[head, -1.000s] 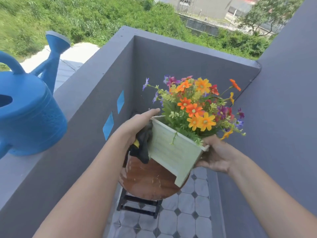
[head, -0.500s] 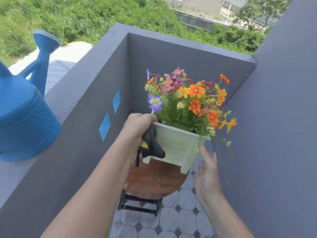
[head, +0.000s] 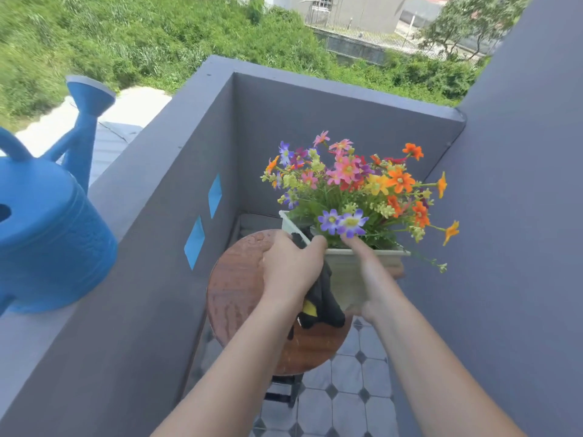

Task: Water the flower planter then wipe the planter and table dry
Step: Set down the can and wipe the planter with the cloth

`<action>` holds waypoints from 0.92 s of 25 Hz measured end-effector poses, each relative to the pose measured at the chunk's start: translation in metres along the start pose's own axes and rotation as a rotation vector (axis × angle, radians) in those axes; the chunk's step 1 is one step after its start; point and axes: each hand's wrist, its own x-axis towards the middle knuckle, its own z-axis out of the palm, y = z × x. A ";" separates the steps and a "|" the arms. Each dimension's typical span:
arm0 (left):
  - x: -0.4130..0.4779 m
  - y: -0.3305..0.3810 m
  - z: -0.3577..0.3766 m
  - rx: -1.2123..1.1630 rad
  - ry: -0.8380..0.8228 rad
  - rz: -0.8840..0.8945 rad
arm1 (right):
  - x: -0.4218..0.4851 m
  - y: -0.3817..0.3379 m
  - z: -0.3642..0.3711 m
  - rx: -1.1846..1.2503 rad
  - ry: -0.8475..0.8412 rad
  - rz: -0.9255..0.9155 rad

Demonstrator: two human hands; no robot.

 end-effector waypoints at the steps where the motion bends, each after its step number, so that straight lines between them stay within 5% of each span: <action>1: -0.006 0.000 0.002 0.006 0.003 0.036 | 0.000 -0.004 -0.001 0.001 -0.028 0.014; 5: -0.020 -0.017 0.004 -0.014 0.067 0.190 | 0.006 -0.022 -0.012 0.011 0.064 -0.041; 10: -0.036 -0.053 0.029 -0.014 0.217 0.663 | 0.017 -0.026 -0.019 -0.065 0.055 -0.032; 20: -0.002 -0.046 0.041 -0.178 0.043 0.427 | 0.042 -0.029 -0.034 -0.084 -0.053 0.001; 23: -0.020 -0.043 0.042 -0.196 0.068 0.523 | 0.032 -0.034 -0.037 -0.090 -0.132 0.003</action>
